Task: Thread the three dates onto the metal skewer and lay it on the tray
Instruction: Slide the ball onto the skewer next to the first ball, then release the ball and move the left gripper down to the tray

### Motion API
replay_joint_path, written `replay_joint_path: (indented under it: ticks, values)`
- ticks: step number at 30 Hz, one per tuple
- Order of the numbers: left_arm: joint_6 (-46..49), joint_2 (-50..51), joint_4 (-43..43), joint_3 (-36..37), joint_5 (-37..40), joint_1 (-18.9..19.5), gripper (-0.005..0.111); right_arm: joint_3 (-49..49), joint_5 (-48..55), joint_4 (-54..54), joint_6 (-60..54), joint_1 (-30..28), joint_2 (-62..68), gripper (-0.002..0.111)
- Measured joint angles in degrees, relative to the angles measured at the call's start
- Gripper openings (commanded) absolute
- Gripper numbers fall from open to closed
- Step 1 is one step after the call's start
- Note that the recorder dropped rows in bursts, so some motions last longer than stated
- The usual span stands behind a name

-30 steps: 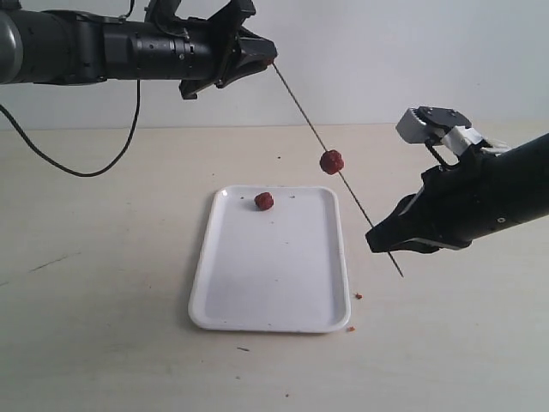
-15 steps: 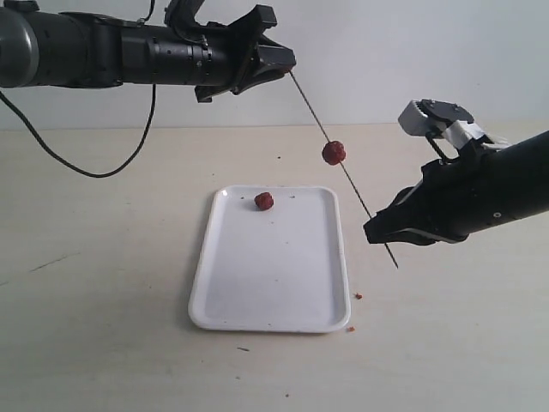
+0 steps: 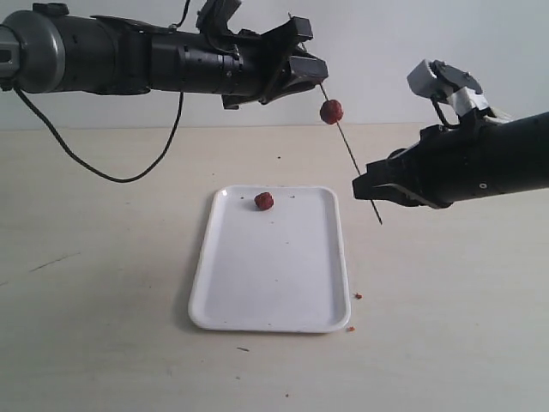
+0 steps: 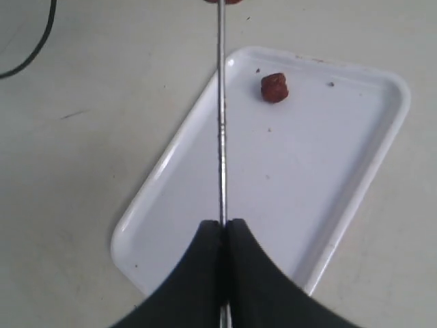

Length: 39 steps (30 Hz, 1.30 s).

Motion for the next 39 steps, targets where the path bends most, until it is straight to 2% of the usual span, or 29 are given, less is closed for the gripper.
replay_joint_path:
  ticks: [7,14,30,39]
  values:
    - [0.50,0.00,1.57,0.00,0.25,-1.40,0.029,-1.29,-3.02,1.98,-0.69,0.00,0.00,0.000]
    - [3.74,0.00,1.72,0.00,0.00,-1.49,0.059,-1.29,-3.46,2.58,-1.94,0.00,0.00,0.000]
    - [12.20,-1.05,2.45,0.00,-0.75,-1.25,0.060,-1.29,-7.25,0.41,-2.41,0.00,0.00,0.000]
    - [17.19,-1.80,12.00,0.00,2.25,0.33,0.059,-1.29,-14.37,-3.62,-0.04,0.00,0.00,0.000]
